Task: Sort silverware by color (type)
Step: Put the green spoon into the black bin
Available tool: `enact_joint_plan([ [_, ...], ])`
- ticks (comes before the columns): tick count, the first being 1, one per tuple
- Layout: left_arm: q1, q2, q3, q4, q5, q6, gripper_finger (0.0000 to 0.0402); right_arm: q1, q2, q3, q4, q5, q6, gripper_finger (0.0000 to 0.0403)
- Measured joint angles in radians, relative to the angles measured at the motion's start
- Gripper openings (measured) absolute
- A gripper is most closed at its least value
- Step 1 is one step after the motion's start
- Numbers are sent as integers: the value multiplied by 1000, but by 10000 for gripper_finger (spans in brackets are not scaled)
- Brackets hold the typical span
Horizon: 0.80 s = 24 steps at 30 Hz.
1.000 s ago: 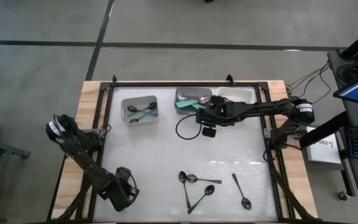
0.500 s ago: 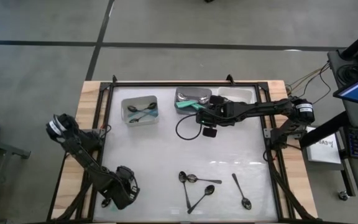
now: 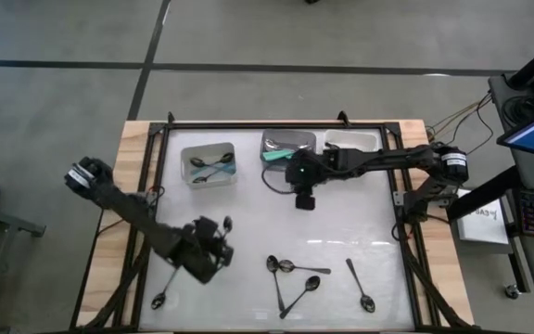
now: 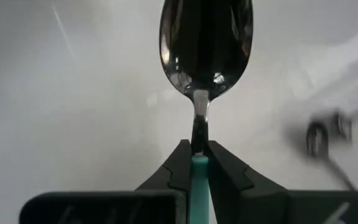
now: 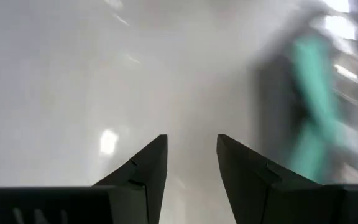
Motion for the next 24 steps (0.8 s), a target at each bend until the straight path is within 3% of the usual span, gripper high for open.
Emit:
enact_joint_plan([
  [3, 67, -1, 12, 14, -100, 114, 13, -3, 0, -60, 191, -112, 45, 132],
  [13, 223, -1, 41, 115, -396, 366, 13, 10, 0, -256, 792, -129, 334, 132],
  [17, 269, -1, 64, 148, -465, 418, 13, 20, 5, -293, 910, -165, 392, 132],
  [24, 339, -1, 113, 226, -545, 583, 13, 32, 13, -313, 921, -171, 390, 132],
])
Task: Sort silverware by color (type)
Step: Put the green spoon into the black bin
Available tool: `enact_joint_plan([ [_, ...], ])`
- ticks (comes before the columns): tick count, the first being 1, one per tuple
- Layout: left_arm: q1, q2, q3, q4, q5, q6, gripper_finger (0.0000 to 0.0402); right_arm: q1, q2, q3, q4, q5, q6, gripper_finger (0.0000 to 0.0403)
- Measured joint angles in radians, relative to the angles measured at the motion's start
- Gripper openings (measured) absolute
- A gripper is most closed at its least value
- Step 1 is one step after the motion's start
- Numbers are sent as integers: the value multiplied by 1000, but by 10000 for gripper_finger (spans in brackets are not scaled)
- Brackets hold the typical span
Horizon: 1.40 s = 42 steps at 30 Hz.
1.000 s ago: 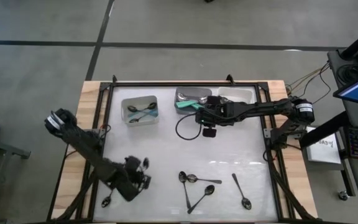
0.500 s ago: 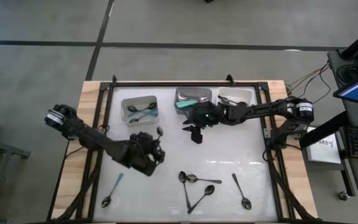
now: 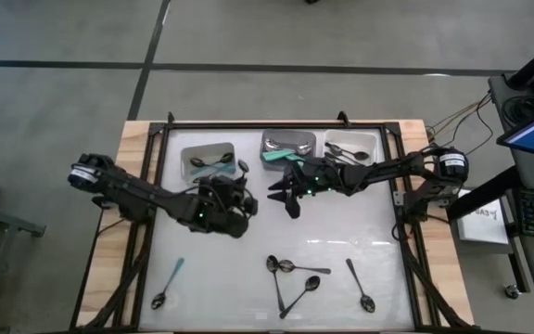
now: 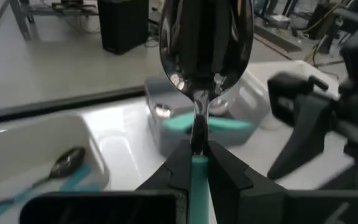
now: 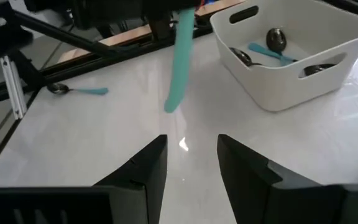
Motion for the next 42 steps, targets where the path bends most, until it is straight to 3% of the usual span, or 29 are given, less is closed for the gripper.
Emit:
enact_joint_plan([
  [8, 79, 31, 37, 241, 24, 279, 13, 0, 0, 5, 24, 0, -22, 145],
  [13, 105, 66, 49, 263, 24, 281, 13, 0, 0, 5, 32, 1, -58, 168],
  [24, 104, 129, 49, 490, 85, 371, 13, 0, 0, 5, 60, 58, -64, 194],
  [33, 103, 138, 49, 510, 89, 370, 13, 0, 0, 5, 62, 57, -68, 194],
  [42, 103, 143, 49, 522, 113, 370, 13, 0, 0, 5, 91, 54, -169, 194],
])
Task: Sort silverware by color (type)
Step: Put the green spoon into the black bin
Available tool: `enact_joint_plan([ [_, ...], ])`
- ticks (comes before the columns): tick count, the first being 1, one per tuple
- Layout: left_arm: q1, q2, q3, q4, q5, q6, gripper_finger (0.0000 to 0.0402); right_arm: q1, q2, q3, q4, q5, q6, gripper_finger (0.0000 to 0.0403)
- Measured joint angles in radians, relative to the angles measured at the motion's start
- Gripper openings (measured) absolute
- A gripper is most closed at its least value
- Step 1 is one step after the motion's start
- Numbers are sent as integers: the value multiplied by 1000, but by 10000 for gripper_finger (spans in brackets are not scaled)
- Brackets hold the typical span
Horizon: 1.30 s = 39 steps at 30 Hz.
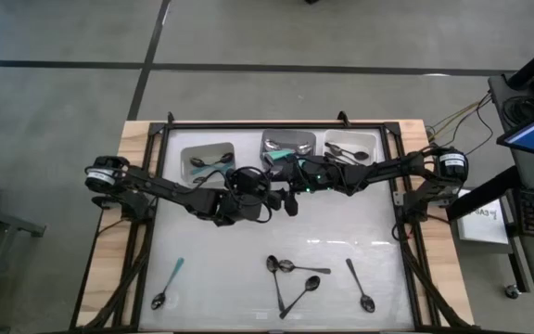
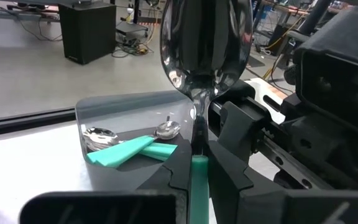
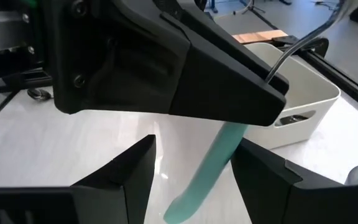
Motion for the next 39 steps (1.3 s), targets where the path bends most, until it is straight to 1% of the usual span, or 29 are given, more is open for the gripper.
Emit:
enact_joint_plan([
  [5, 0, 0, 0, 8, 0, 14, 13, -1, 0, 0, 1, 0, 2, 182],
  [9, 0, 0, 0, 8, 0, 15, 16, -4, 0, 0, 1, 1, 3, 155],
  [13, 0, 0, 0, 11, -3, 16, 16, -6, 0, 0, 7, 3, 3, 108],
  [18, -1, 0, 0, 15, -14, 23, 16, -10, 1, 0, 9, 12, 13, 35],
  [25, -1, 0, 0, 16, -13, 48, 20, -12, 1, 0, 10, 21, 1, 32],
  [27, 0, -3, 0, 5, -4, 53, 28, -22, -4, 1, -7, 19, -24, 32],
  [30, 2, -5, 0, -11, 2, 48, 46, -53, -28, 14, -80, 19, -53, 32],
  [34, 2, -7, 0, -22, 22, 61, 67, -118, -53, 56, -219, 114, -109, 32],
  [39, 0, -8, 0, -36, 28, 64, 76, -201, -42, 121, -413, 246, -219, 32],
])
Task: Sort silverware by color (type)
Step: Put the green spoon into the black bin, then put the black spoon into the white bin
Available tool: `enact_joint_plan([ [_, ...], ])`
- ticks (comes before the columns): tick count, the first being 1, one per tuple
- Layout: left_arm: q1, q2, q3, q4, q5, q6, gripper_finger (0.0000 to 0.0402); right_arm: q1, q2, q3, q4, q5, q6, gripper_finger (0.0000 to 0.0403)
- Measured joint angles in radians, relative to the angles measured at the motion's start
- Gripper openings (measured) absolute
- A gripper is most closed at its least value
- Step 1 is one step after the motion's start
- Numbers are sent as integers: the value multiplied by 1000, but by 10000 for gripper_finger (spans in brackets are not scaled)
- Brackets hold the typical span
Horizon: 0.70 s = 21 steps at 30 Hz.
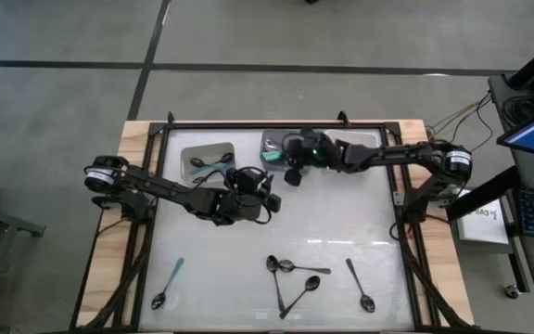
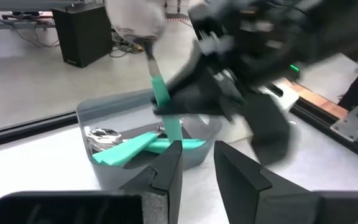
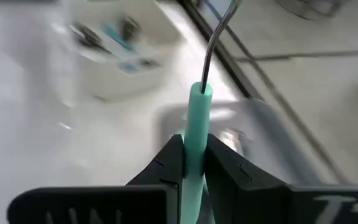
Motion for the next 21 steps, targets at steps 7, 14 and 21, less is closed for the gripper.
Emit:
enact_joint_plan([
  [7, -1, 0, 0, -9, 49, 4, 78, -110, 78, 25, -97, 41, -71, 32],
  [14, -6, -2, 0, -61, 132, 2, 77, -141, 153, 27, -124, 44, -110, 45],
  [21, -6, -11, 0, -96, 165, 1, 77, -141, 120, 27, -155, 46, -110, 136],
])
